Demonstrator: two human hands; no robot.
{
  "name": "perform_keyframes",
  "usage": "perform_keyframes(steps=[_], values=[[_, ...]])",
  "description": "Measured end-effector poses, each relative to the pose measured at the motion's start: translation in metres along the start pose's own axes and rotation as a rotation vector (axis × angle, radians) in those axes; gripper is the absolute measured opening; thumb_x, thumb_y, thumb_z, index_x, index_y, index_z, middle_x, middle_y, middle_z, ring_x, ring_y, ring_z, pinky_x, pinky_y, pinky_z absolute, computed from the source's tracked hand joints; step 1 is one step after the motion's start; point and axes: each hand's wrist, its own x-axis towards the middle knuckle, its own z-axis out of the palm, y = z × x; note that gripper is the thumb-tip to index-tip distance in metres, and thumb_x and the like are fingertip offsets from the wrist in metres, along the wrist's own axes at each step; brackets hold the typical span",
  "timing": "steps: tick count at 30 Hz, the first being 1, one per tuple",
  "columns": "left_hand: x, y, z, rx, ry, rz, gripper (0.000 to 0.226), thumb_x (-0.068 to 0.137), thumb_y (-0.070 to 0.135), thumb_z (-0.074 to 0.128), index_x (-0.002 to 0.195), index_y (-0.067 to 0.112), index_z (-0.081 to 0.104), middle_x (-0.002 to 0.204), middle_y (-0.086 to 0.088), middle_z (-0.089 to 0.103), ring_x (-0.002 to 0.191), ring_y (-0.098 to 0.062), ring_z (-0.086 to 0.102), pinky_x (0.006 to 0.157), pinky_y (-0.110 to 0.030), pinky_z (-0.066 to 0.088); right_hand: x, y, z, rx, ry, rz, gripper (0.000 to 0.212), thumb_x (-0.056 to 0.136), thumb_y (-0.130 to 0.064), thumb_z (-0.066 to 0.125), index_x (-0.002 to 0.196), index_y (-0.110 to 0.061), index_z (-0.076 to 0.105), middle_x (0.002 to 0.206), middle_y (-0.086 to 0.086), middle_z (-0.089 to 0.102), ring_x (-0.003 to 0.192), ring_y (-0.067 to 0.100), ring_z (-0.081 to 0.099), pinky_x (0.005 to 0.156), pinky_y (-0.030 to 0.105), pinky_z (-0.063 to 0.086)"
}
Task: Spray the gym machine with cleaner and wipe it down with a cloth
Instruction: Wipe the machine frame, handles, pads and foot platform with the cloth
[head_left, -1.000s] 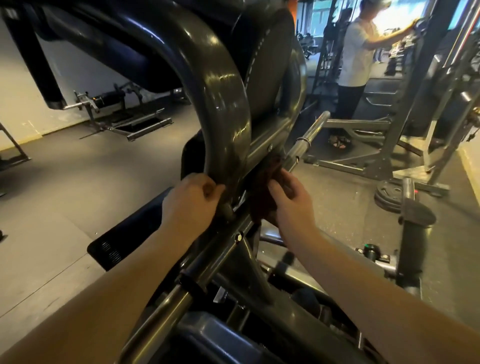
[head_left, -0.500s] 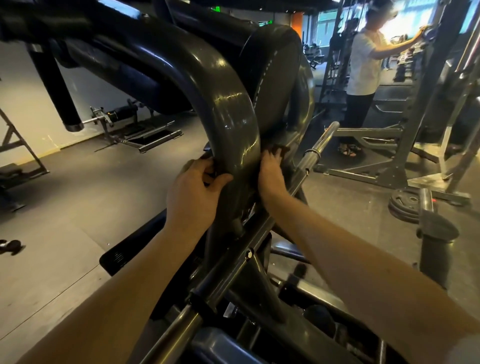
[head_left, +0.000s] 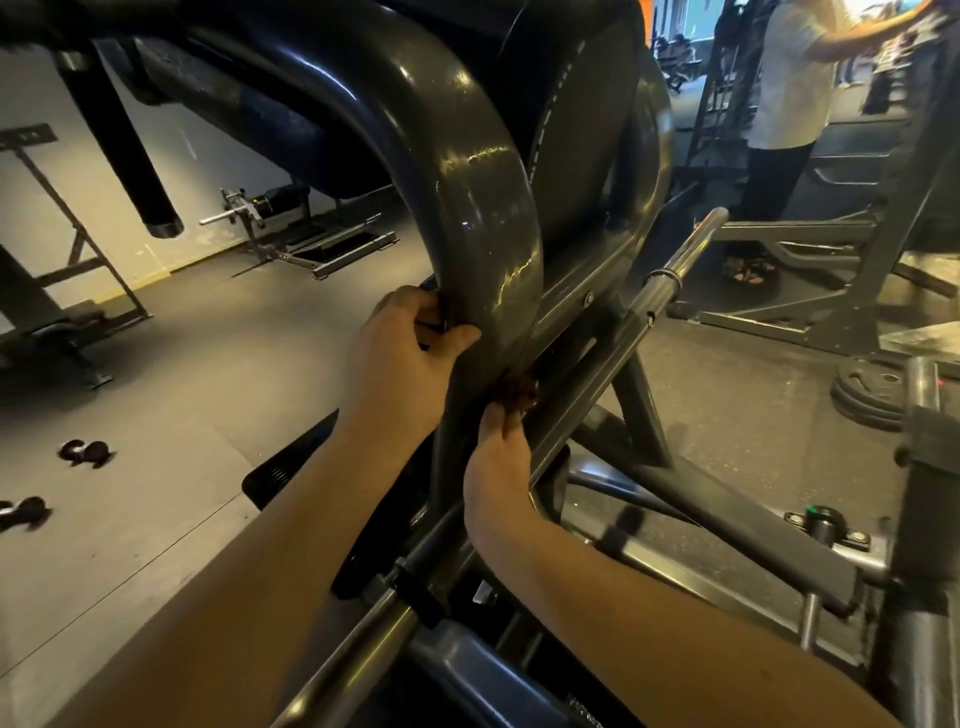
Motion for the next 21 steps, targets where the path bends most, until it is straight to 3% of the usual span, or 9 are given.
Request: perform_keyframes(steps=[6,9,14,17,21], values=[[0.002,0.004,-0.001,0.033,-0.012,-0.040,0.026,0.092,0.035,0.075,0.113,0.025,0.063,0.103,0.018,0.063,0.081,0.010,0.055,0.068,-0.004,0.033,0.022,-0.013,0.013,0.032,0.092,0.053,0.051,0.109,-0.050,0.033,0.159,-0.039,0.030,0.152,-0.001,0.048,0.143,0.029,0.041,0.123,0.049,0.028],[-0.003,0.007,0.001,0.013,-0.003,-0.044,0.027,0.093,0.034,0.074,0.116,0.023,0.064,0.110,0.012,0.068,0.085,0.001,0.060,0.071,-0.006,0.036,0.011,-0.019,0.014,0.097,0.036,-0.005,0.051,0.109,-0.048,0.038,0.159,-0.040,0.031,0.154,-0.006,0.046,0.145,0.024,0.039,0.124,0.049,0.027],[0.002,0.013,-0.013,-0.028,-0.045,-0.051,0.029,0.095,0.033,0.072,0.121,0.020,0.070,0.110,0.011,0.072,0.087,0.002,0.063,0.076,-0.003,0.041,-0.004,-0.047,0.016,-0.040,-0.096,-0.330,0.061,0.098,-0.060,0.044,0.156,-0.053,0.026,0.156,-0.007,0.044,0.143,0.022,0.044,0.121,0.056,0.034],[0.014,0.019,-0.027,-0.088,-0.010,-0.025,0.030,0.094,0.033,0.073,0.120,0.019,0.072,0.108,0.009,0.074,0.094,-0.001,0.067,0.086,-0.015,0.050,0.004,-0.092,0.018,-0.198,-0.160,-0.600,0.062,0.094,-0.064,0.044,0.154,-0.056,0.030,0.166,-0.011,0.028,0.151,0.023,0.033,0.121,0.060,0.031],[0.016,0.021,-0.027,-0.182,-0.006,-0.059,0.024,0.092,0.029,0.077,0.113,0.022,0.069,0.102,0.010,0.073,0.092,-0.006,0.070,0.091,-0.035,0.059,0.019,-0.137,0.024,-0.424,-0.181,-0.898,0.055,0.103,-0.054,0.038,0.157,-0.044,0.035,0.170,-0.018,0.011,0.159,0.015,0.005,0.126,0.061,0.014]])
